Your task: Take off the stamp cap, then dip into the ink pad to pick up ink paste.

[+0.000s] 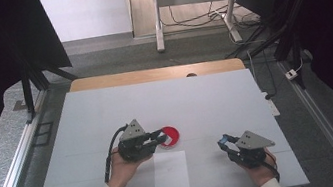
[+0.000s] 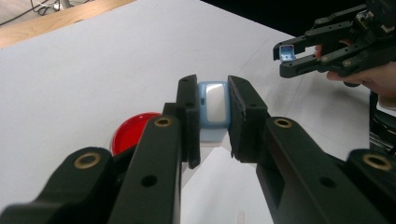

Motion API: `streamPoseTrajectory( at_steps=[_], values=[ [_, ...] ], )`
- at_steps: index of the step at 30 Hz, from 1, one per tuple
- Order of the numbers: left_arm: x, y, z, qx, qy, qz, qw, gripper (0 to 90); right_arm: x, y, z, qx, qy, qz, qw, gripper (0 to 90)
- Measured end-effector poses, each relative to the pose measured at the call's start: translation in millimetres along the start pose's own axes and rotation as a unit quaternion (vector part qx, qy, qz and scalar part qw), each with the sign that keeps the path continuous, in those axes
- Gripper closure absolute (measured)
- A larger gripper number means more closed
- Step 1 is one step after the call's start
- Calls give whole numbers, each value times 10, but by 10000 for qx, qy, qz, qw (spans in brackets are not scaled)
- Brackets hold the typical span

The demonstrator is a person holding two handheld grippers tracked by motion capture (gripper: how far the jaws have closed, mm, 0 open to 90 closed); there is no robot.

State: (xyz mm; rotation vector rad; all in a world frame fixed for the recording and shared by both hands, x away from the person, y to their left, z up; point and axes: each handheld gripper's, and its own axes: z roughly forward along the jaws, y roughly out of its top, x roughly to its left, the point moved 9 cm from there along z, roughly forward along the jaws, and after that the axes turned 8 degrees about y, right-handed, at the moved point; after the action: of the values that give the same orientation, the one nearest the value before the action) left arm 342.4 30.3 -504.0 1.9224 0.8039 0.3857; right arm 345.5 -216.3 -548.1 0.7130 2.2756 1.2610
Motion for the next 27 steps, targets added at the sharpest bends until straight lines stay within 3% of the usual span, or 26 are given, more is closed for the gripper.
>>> streamPoseTrajectory(
  at_steps=[15,27],
  values=[
    [69,28,67,117,183,198,9996,754,-35,6,-15,-60,20,-10,10000,649],
    [173,66,194,209,277,219,9992,753,-33,19,-8,-53,18,-35,10000,649]
  ],
)
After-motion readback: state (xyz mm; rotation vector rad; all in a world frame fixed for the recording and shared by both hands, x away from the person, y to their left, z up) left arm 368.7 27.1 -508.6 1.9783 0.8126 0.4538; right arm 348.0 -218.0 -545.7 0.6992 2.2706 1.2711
